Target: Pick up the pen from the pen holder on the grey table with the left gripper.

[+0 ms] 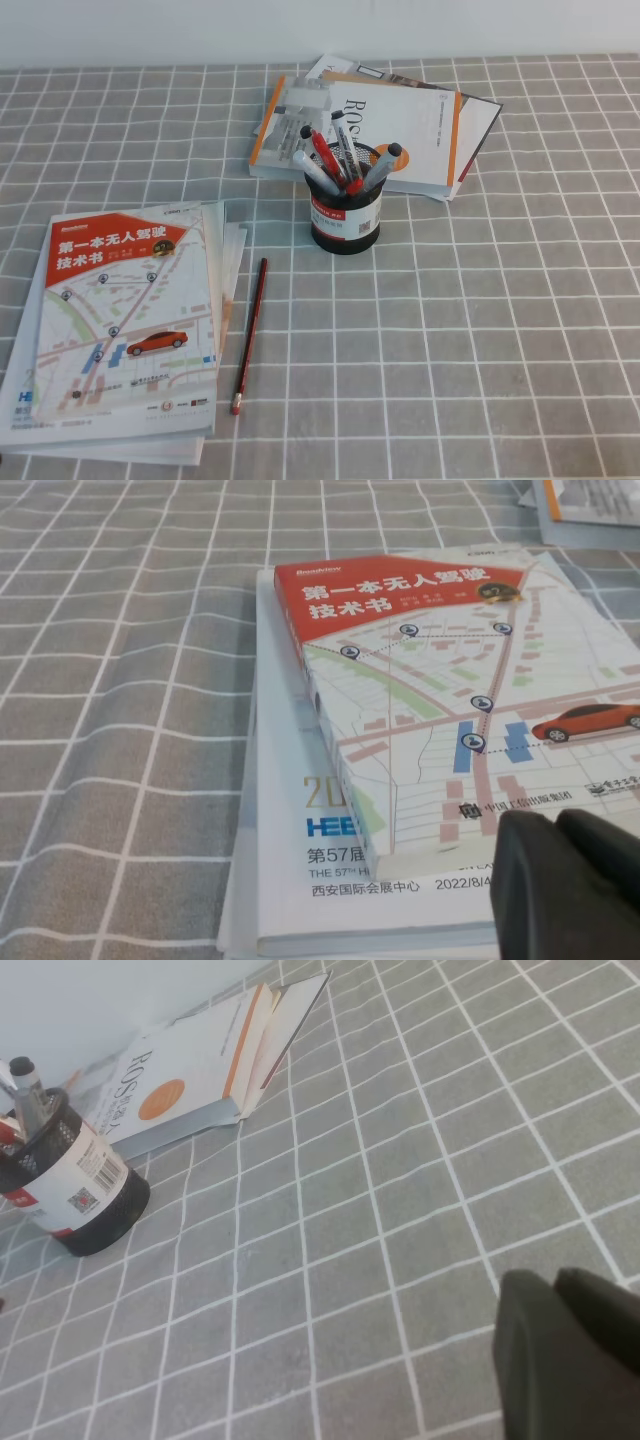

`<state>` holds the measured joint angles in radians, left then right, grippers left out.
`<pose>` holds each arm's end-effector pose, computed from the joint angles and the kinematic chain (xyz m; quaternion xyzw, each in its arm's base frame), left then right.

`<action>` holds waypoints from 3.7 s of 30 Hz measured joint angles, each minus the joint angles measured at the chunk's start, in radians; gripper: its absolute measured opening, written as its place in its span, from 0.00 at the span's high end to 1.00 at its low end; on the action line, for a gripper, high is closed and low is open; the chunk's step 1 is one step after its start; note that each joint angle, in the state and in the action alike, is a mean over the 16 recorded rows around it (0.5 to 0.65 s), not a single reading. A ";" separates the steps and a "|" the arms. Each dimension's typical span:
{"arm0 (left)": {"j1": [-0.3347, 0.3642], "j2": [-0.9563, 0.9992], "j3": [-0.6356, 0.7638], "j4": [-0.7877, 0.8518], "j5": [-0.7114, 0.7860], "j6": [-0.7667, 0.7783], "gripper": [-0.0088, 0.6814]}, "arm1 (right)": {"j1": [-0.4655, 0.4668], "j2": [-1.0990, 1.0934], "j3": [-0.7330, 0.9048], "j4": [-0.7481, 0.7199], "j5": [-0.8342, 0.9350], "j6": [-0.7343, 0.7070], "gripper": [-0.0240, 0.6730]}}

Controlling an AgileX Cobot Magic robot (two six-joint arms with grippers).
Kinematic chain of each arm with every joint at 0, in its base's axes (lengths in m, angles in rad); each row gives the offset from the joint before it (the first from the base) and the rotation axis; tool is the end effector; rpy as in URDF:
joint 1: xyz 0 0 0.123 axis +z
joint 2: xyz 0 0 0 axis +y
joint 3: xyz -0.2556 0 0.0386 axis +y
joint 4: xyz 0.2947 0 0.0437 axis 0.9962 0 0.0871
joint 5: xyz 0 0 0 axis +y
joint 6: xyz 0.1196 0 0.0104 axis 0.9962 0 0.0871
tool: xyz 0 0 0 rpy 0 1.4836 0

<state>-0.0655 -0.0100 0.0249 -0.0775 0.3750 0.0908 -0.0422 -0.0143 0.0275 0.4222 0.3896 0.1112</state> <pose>0.1534 -0.0135 0.1626 0.0423 0.8042 -0.0253 0.5923 0.1536 0.0122 0.1644 0.1705 0.7807 0.1979 0.5677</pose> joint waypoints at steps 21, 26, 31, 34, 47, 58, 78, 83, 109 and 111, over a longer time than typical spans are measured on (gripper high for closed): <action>0.000 0.000 0.000 -0.537 -0.354 -0.230 0.99 | 0.000 0.000 0.000 0.000 0.000 0.000 0.98; 0.000 0.000 -0.006 -0.553 -0.379 -0.229 0.99 | 0.000 0.000 0.000 0.000 0.000 0.000 0.98; 0.000 0.022 -0.065 -0.533 -0.300 -0.174 0.99 | 0.000 0.000 0.000 0.000 0.000 0.000 0.98; 0.000 0.063 -0.135 -0.516 -0.220 -0.109 0.99 | 0.000 0.000 0.000 0.000 0.000 0.000 0.98; -0.011 0.531 -0.568 -0.625 0.110 0.425 0.99 | 0.000 0.000 0.000 0.000 0.000 0.000 0.98; -0.148 0.975 -0.753 -0.949 0.109 0.886 0.99 | 0.000 0.000 0.000 0.000 0.000 0.000 0.98; -0.388 1.572 -1.089 -1.109 -0.078 1.017 0.57 | 0.000 0.000 0.000 0.000 0.000 0.000 0.98; -0.392 1.683 -1.168 -1.188 -0.081 1.043 0.35 | 0.000 0.000 0.000 0.000 0.000 0.000 0.98; -0.411 1.883 -1.330 -1.380 -0.184 1.196 0.70 | 0.000 0.000 0.000 0.000 0.000 0.000 0.98; -0.411 1.881 -1.331 -1.380 -0.182 1.196 0.77 | 0.000 0.000 0.000 0.000 0.000 0.000 0.98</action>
<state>-0.4762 1.8710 -1.3058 -1.4576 0.1927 1.2872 -0.0422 -0.0143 0.0275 0.4222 0.3896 0.1112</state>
